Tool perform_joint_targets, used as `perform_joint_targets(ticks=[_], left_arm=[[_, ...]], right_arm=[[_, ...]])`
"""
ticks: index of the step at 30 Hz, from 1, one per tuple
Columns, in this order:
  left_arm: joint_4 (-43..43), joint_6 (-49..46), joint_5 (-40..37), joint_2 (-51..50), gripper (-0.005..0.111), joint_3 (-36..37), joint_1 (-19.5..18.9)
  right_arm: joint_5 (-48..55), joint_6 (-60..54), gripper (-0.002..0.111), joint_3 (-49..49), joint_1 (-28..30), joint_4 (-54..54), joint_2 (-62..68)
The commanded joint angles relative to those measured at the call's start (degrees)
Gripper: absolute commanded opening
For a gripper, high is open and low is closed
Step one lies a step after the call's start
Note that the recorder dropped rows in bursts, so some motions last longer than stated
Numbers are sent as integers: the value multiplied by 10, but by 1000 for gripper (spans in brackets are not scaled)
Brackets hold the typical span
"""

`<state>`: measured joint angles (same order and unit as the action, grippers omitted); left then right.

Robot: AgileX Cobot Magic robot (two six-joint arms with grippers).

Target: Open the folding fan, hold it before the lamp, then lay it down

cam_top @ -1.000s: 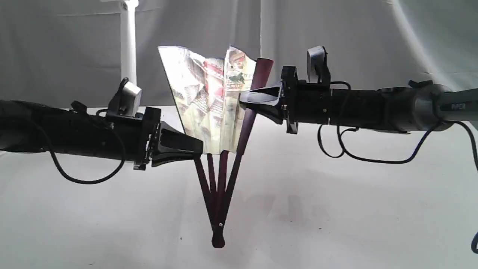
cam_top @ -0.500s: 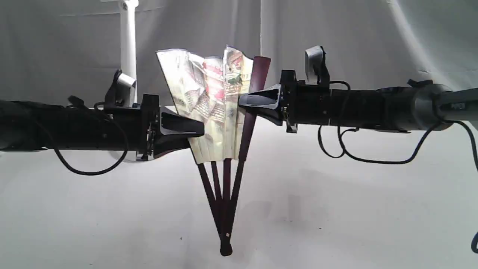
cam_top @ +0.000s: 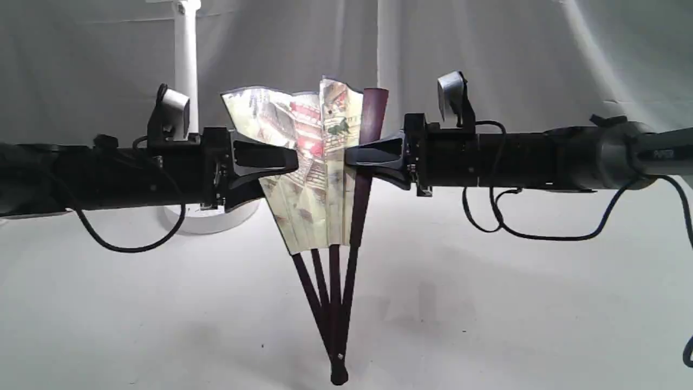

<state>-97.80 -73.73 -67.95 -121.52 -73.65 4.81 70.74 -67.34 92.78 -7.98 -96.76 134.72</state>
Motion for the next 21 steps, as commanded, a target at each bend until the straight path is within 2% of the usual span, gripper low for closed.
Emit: perform_joint_targets(ticks=[1,5,16,18,21], left_arm=[[-21,-27,2,9,56,-7,1],[-21,-62,18,9,56,-7,1],[-21,-41,48,9,55,-36,1],[-21,-41,51,9,52,-36,1],[-21,-40,64,9,37,-36,1]], right_arm=[[-8,3,0,0,-1,16,-4],[-8,3,0,0,-1,13,-4],[-8,21,0,0,-1,-7,-4],[-8,21,0,0,-1,-7,-4],[-8,21,0,0,-1,5,-4]])
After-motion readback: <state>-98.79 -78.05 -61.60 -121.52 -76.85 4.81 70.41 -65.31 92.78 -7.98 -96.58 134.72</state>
